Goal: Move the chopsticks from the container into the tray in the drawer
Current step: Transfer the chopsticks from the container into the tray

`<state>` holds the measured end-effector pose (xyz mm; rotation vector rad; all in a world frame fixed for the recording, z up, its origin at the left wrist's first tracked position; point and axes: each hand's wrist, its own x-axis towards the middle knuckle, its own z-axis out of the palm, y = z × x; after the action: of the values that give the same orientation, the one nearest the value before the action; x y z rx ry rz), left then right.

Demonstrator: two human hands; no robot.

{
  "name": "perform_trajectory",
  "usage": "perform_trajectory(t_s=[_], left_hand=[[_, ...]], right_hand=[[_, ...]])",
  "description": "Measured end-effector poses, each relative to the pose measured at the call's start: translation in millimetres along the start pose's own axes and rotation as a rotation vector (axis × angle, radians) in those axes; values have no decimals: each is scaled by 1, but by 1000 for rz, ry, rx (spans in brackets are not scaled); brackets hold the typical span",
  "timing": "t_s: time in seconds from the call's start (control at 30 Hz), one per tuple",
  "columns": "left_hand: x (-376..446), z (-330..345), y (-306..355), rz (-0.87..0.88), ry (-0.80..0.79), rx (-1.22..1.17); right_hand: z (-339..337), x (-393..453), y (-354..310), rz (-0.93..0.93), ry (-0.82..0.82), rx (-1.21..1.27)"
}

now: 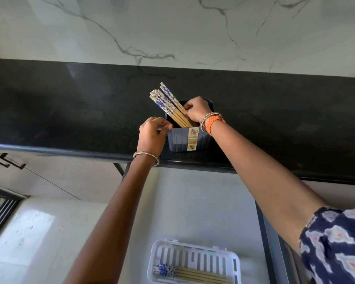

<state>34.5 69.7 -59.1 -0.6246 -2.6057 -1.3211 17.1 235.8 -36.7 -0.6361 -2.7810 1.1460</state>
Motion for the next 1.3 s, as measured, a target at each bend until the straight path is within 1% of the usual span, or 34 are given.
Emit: perform_trajectory(t_s=[0.1, 0.2, 0.3, 0.37, 0.43, 0.5, 0.57, 0.63, 0.73, 0.9, 0.97, 1.03, 1.13, 1.23, 1.3], left_hand=[[-1, 0, 2, -8, -6, 9], [-4, -3, 3, 5, -16, -15], [-15, -10, 0, 8, 4, -78], [-27, -16, -6, -43, 33, -152], [-42, -21, -17, -136, 42, -227], [-57, -25, -32, -219, 25, -241], [-74, -28, -48, -259, -27, -211], [-96, -27, -63, -289, -124, -204], [-135, -20, -85, -386, -280, -180], [-205, -1, -117, -505, -491, -8], [-226, 5, -128, -612, -552, 26], [-243, 6, -137, -739, -595, 22], [-261, 4, -146, -826, -614, 8], [-267, 0, -148, -916, -589, -113], [-267, -3, -147, -962, -563, -193]], right_hand=[[-1, -5, -1, -72, 75, 46], [-11, -18, -14, -196, 150, 193], [-26, -39, -34, -351, 251, 320], [-34, -61, -49, -431, 270, 382], [-38, -87, -58, -478, 231, 488], [-36, -114, -59, -505, 164, 594], [-24, -143, -50, -496, 91, 669], [-1, -174, -28, -429, 34, 683], [42, -217, 21, -273, -58, 565], [105, -267, 106, -94, -274, 96], [122, -278, 129, -2, -348, -37], [134, -288, 141, 33, -422, -97], [147, -300, 147, 24, -475, -153], [158, -314, 147, -11, -458, -169], [162, -326, 151, -16, -404, -192]])
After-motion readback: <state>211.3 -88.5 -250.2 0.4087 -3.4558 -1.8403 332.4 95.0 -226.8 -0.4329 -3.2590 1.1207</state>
